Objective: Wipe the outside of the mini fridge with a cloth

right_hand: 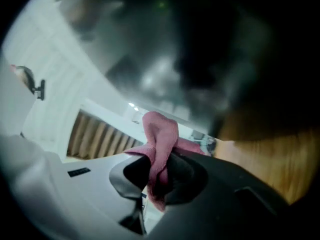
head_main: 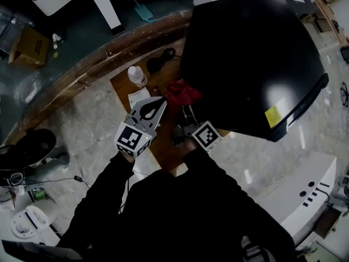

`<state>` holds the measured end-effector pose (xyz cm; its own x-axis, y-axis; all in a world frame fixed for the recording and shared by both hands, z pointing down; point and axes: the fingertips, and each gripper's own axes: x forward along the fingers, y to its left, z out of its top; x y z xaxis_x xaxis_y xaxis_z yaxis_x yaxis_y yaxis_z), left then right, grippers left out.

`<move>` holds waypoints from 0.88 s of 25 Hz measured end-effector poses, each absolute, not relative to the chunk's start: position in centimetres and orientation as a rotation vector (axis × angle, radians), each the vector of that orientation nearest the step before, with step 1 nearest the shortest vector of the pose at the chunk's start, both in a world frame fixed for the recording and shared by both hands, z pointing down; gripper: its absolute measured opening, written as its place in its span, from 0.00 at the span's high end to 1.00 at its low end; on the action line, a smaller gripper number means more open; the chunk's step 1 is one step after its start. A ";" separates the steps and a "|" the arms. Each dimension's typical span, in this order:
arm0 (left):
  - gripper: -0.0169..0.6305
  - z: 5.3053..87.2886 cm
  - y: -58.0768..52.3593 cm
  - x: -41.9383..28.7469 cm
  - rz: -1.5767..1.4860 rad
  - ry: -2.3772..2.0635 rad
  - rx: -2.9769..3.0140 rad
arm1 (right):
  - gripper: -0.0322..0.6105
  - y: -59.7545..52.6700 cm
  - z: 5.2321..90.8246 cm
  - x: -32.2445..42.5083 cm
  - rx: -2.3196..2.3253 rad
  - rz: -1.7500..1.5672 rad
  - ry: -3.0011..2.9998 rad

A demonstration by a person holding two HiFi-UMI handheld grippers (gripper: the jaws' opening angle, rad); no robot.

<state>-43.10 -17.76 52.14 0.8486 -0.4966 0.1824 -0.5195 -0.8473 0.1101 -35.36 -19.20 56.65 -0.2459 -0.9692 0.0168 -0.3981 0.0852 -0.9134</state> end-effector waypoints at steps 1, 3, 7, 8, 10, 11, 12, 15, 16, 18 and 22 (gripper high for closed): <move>0.97 50.7 -17.1 -43.1 0.184 -0.787 2.878 | 0.86 -18.3 54.6 -35.4 -1.345 -1.104 1.760; 0.97 47.6 -15.5 -43.1 0.098 -0.767 2.885 | 0.86 -16.4 50.7 -35.2 -1.320 -1.046 1.808; 0.97 41.4 -12.0 -42.0 -0.030 -0.694 2.933 | 0.86 -12.9 44.1 -33.7 -1.289 -0.964 1.820; 0.97 40.1 -11.2 -41.3 -0.057 -0.668 2.954 | 0.86 -12.1 42.7 -32.9 -1.287 -0.944 1.807; 0.97 37.8 -9.9 -39.6 -0.109 -0.600 2.989 | 0.86 -10.7 40.1 -30.8 -1.300 -0.888 1.771; 0.97 36.9 -9.4 -38.6 -0.131 -0.564 3.003 | 0.86 -10.0 39.0 -29.6 -1.314 -0.859 1.750; 0.97 36.2 -9.0 -37.8 -0.147 -0.533 3.015 | 0.86 -9.4 38.2 -28.5 -1.329 -0.838 1.724; 0.97 35.2 -8.2 -36.2 -0.171 -0.476 3.046 | 0.86 -8.2 37.9 -25.3 -1.345 -0.836 1.597; 0.97 35.0 -8.0 -35.7 -0.177 -0.465 3.053 | 0.86 -7.9 38.1 -24.4 -1.343 -0.843 1.557; 0.97 34.8 -7.6 -34.8 -0.179 -0.445 3.063 | 0.86 -7.3 38.5 -23.2 -1.326 -0.854 1.502; 0.97 35.3 -6.9 -33.2 -0.138 -0.396 3.079 | 0.86 -6.8 39.8 -22.6 -1.277 -0.884 1.425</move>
